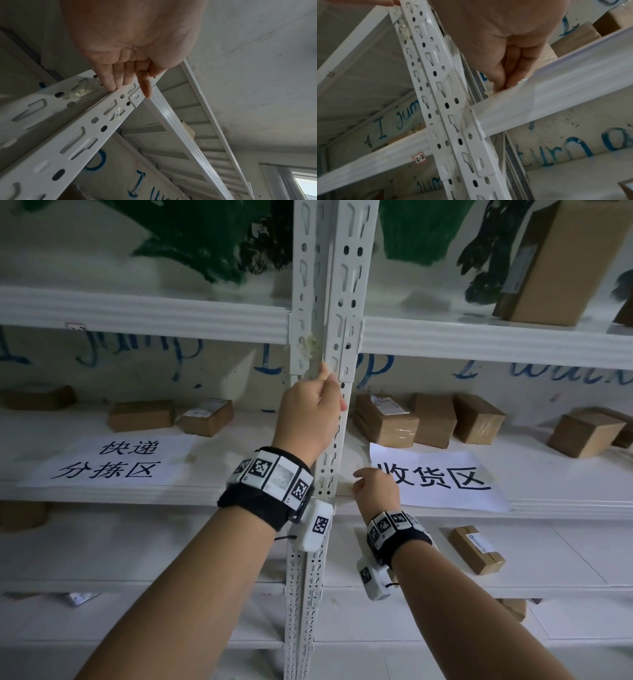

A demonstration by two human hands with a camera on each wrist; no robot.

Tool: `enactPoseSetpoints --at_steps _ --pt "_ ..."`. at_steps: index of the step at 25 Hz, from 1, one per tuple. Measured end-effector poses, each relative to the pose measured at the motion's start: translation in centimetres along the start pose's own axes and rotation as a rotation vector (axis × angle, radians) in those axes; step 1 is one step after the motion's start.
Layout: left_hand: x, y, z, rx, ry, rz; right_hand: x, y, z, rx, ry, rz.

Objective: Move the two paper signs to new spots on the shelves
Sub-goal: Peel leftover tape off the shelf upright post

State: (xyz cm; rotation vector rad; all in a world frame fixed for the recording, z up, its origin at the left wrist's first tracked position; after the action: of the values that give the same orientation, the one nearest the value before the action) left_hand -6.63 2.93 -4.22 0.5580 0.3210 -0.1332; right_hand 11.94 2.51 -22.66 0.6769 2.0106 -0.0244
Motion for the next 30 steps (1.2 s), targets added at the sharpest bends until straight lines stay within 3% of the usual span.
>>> enactPoseSetpoints --at_steps 5,10,13,17,22,25,30 --pt "-0.1 0.0 -0.6 0.036 0.026 -0.065 -0.9 -0.7 0.0 0.052 0.022 0.007" --pt "-0.4 0.4 -2.0 0.107 -0.059 -0.077 -2.5 -1.9 -3.5 0.007 0.285 0.255" --pt "-0.5 0.6 -2.6 0.147 -0.107 -0.073 -6.0 -1.9 -7.4 -0.111 0.369 0.483" --pt "-1.7 1.2 -3.0 0.186 -0.088 -0.028 -10.8 -1.9 -12.1 -0.251 0.43 0.656" --pt "-3.2 2.1 -4.5 0.112 -0.198 0.044 -13.9 -2.1 -16.6 -0.343 0.461 0.74" --pt "-3.8 2.9 -4.8 0.142 -0.218 0.071 -14.6 -1.6 -18.6 -0.421 0.436 0.789" --pt "-4.7 3.8 -4.5 0.205 -0.179 0.132 -14.1 0.2 -21.0 -0.413 0.375 0.72"
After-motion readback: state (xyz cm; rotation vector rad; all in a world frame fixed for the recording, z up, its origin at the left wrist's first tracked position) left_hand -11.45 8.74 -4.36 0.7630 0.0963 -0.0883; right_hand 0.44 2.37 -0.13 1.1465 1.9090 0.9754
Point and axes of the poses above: each hand's wrist, its own y-axis towards the middle knuckle, its own x-axis out of the palm, z = x × y, the point moved 5 cm from there along y, towards the middle knuckle, and after that the axes turned 5 degrees about -x, right-handed, at the moved point
